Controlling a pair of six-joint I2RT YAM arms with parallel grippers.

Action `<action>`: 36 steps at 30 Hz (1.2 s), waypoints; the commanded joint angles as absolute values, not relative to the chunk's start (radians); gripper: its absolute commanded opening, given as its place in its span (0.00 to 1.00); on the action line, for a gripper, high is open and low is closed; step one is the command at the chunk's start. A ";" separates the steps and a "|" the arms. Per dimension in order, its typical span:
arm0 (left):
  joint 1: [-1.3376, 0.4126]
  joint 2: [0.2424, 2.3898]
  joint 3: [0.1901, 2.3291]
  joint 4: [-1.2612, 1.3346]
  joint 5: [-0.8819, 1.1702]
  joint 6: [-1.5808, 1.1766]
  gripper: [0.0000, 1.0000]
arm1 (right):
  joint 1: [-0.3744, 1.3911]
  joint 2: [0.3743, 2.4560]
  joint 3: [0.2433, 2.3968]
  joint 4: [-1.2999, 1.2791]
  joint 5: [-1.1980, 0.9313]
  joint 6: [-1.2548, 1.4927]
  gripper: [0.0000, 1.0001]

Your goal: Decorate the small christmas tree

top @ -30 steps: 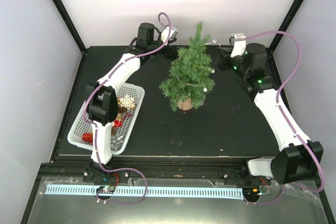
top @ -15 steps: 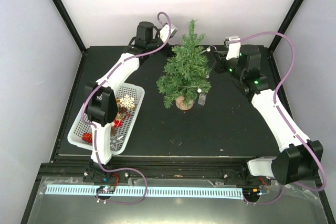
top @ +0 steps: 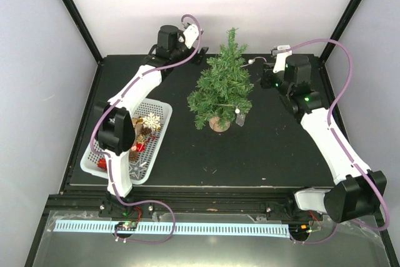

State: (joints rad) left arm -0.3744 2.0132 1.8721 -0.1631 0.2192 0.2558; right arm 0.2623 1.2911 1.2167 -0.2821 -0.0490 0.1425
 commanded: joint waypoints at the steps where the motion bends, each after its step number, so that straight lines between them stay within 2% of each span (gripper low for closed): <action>1: -0.370 1.916 1.849 -0.130 0.126 0.307 0.99 | 0.263 1.258 1.254 -0.325 0.034 0.117 0.01; 4: -0.359 1.846 1.813 -0.165 0.133 0.336 0.99 | 0.264 1.255 1.276 -0.375 0.040 0.115 0.01; 8: -0.324 1.701 1.721 -0.217 0.245 0.349 0.99 | 0.270 1.243 1.323 -0.463 0.052 0.118 0.01; 15: -0.282 1.482 1.666 -0.493 0.662 0.371 0.99 | 0.292 1.230 1.417 -0.646 0.121 0.133 0.01; 17: -0.284 1.416 1.629 -0.557 0.837 0.413 0.99 | 0.299 1.232 1.447 -0.706 0.122 0.146 0.01; 20: -0.333 1.341 1.608 -0.710 0.963 0.535 0.99 | 0.329 1.247 1.522 -0.817 0.128 0.162 0.01; 24: -0.490 1.313 1.579 -0.837 0.884 0.669 0.97 | 0.392 1.256 1.596 -0.941 0.144 0.183 0.01; 30: -0.621 1.322 1.490 -0.747 0.839 0.608 0.93 | 0.428 1.221 1.627 -1.021 0.077 0.231 0.01; 36: -0.701 1.363 1.429 -0.595 0.853 0.510 0.87 | 0.428 1.146 1.598 -1.003 -0.089 0.284 0.01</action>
